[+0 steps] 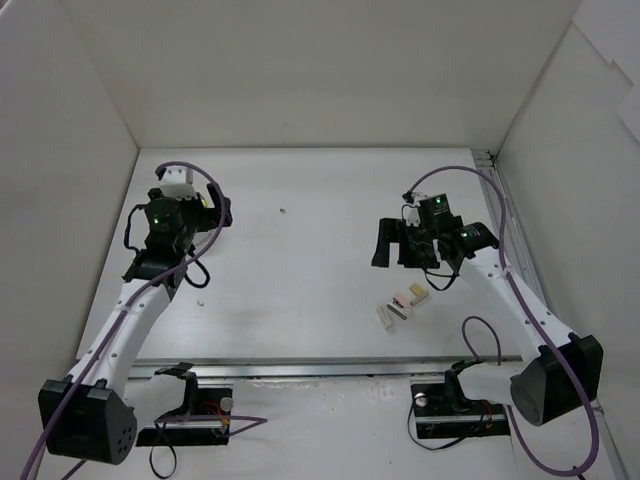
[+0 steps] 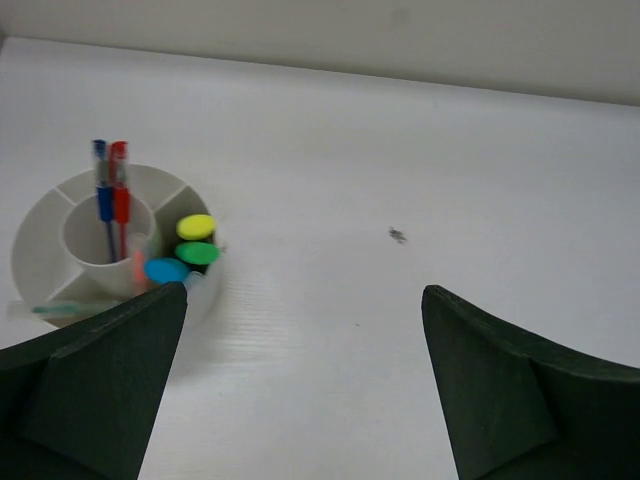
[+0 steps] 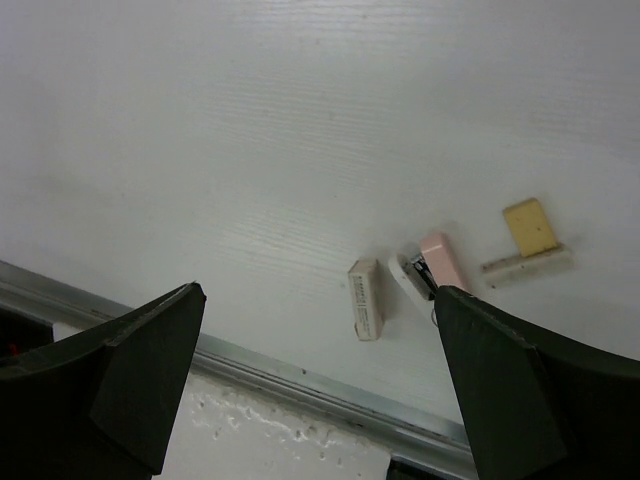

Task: Sort the stationery into containers
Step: Pick up the stationery from the center of the board.

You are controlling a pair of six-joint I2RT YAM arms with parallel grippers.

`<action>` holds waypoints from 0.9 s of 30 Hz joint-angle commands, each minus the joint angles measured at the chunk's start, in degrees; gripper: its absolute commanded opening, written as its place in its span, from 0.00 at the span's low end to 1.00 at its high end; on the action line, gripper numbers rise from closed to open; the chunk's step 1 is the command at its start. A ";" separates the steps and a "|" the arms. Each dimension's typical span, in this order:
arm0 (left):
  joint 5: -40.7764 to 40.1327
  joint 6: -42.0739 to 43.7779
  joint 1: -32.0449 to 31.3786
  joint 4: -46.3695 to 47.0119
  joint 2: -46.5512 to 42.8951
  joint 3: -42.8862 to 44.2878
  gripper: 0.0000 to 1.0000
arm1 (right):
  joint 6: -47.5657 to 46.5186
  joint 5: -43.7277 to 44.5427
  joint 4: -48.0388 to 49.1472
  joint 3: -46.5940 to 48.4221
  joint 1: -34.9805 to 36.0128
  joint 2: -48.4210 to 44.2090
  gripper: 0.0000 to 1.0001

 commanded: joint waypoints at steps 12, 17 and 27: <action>4.18 -6.85 -21.26 -11.58 -9.28 -1.17 0.99 | 15.02 17.00 4.09 -19.60 -1.88 -7.45 0.98; 2.24 -5.71 -24.70 -12.90 -8.93 -1.96 0.99 | 8.15 6.17 9.12 -23.56 3.03 -11.32 0.98; 2.94 -4.75 -28.39 -10.79 -11.30 -4.69 0.99 | 9.46 3.96 12.45 -26.90 11.74 -8.52 0.95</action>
